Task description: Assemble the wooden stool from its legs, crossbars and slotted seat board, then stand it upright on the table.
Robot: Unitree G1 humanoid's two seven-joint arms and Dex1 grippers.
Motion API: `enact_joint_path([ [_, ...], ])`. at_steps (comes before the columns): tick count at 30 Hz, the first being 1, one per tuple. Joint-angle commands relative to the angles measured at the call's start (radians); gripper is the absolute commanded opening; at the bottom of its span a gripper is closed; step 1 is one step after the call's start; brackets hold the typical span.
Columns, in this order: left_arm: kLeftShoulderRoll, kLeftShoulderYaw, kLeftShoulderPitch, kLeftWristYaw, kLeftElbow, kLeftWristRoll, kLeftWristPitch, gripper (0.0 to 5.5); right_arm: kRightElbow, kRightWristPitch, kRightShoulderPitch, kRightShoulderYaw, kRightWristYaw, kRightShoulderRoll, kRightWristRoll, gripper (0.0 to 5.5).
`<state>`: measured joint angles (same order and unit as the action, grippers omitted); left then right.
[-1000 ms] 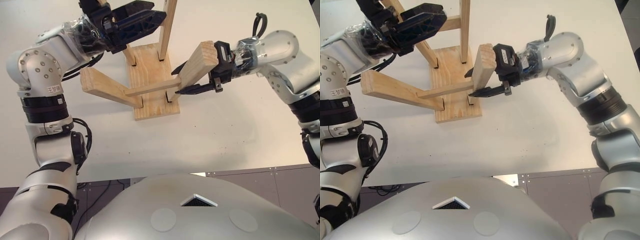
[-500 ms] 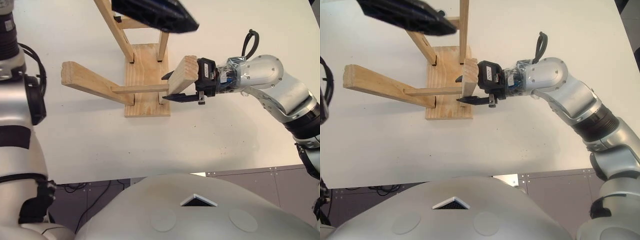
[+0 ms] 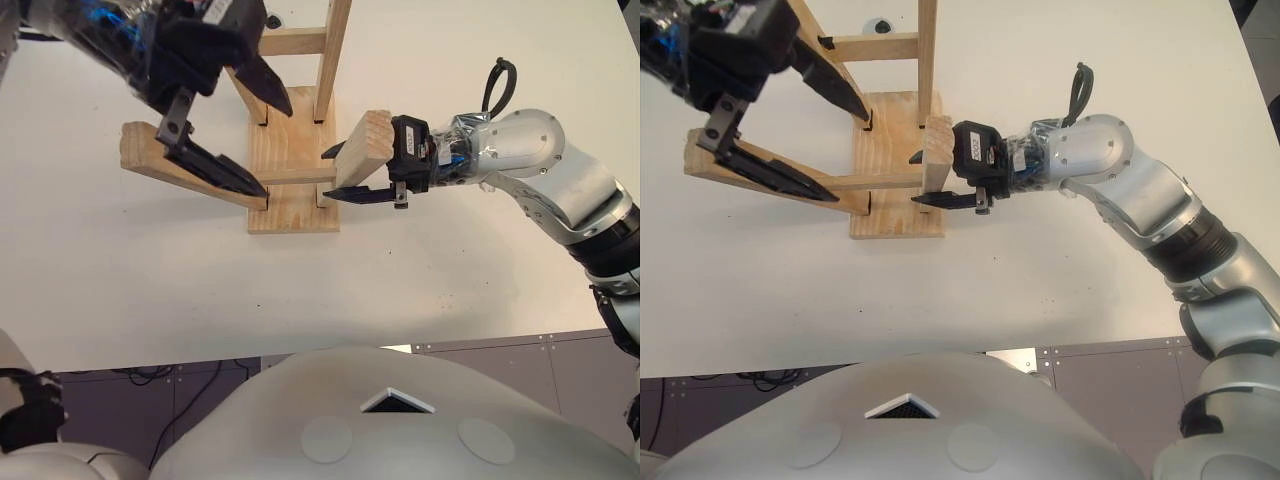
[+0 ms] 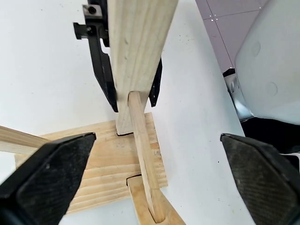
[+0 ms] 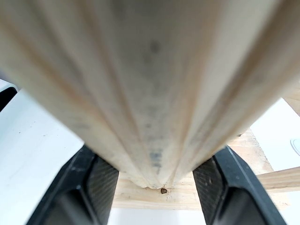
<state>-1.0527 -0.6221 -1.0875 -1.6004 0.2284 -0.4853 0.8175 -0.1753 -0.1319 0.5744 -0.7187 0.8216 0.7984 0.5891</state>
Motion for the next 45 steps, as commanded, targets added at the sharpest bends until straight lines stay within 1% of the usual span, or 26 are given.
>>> enact_joint_path([
  [1, 0.010, -0.072, 0.090, 0.052, 0.094, 0.119, 0.016, 4.42, 0.229, -0.345, -0.114, -0.242, -0.042, 0.113, -0.448, 2.05],
  [2, 0.021, -0.086, 0.099, 0.063, 0.091, 0.146, 0.000, 4.23, 0.235, -0.341, -0.115, -0.243, -0.042, 0.111, -0.449, 2.05],
  [3, 0.032, -0.097, 0.105, 0.071, 0.084, 0.168, -0.014, 4.17, 0.236, -0.342, -0.115, -0.245, -0.043, 0.108, -0.450, 2.05],
  [5, 0.069, -0.123, 0.117, 0.104, 0.052, 0.223, -0.045, 3.68, 0.225, -0.353, -0.118, -0.249, -0.051, 0.101, -0.448, 2.05],
  [8, 0.123, -0.165, 0.148, 0.159, 0.003, 0.304, -0.094, 3.11, 0.193, -0.381, -0.121, -0.260, -0.068, 0.088, -0.444, 2.05],
  [9, 0.136, -0.174, 0.160, 0.176, -0.008, 0.327, -0.112, 3.00, 0.185, -0.386, -0.122, -0.262, -0.071, 0.086, -0.443, 2.05],
  [14, 0.182, -0.171, 0.162, 0.192, -0.014, 0.374, -0.138, 2.15, 0.164, -0.395, -0.122, -0.264, -0.069, 0.093, -0.440, 2.05],
  [18, 0.189, -0.156, 0.161, 0.180, 0.023, 0.374, -0.125, 1.41, 0.161, -0.398, -0.114, -0.267, -0.067, 0.099, -0.437, 2.05],
  [20, 0.189, -0.156, 0.164, 0.177, 0.034, 0.376, -0.123, 1.14, 0.160, -0.400, -0.109, -0.270, -0.068, 0.100, -0.434, 2.05],
  [22, 0.191, -0.158, 0.166, 0.175, 0.041, 0.380, -0.122, 0.99, 0.155, -0.403, -0.107, -0.275, -0.070, 0.104, -0.430, 2.05],
  [26, 0.211, -0.170, 0.171, 0.200, 0.040, 0.418, -0.150, 0.90, 0.135, -0.417, -0.107, -0.282, -0.089, 0.115, -0.416, 2.05],
  [30, 0.236, -0.224, 0.231, 0.281, -0.058, 0.545, -0.326, 0.74, 0.100, -0.455, -0.110, -0.243, -0.157, 0.095, -0.355, 2.05],
  [33, 0.260, -0.272, 0.294, 0.342, -0.165, 0.640, -0.426, 0.63, 0.073, -0.485, -0.115, -0.196, -0.228, 0.054, -0.277, 2.05],
  [39, 0.326, -0.320, 0.385, 0.385, -0.276, 0.705, -0.471, 0.54, 0.018, -0.521, -0.139, -0.123, -0.346, -0.030, -0.132, 2.05],
  [42, 0.361, -0.338, 0.406, 0.379, -0.331, 0.731, -0.498, 0.54, 0.010, -0.533, -0.141, -0.097, -0.389, -0.077, -0.122, 2.05],
  [45, 0.392, -0.347, 0.429, 0.363, -0.364, 0.748, -0.530, 0.54, 0.035, -0.562, -0.099, -0.091, -0.409, -0.154, -0.120, 2.05],
])
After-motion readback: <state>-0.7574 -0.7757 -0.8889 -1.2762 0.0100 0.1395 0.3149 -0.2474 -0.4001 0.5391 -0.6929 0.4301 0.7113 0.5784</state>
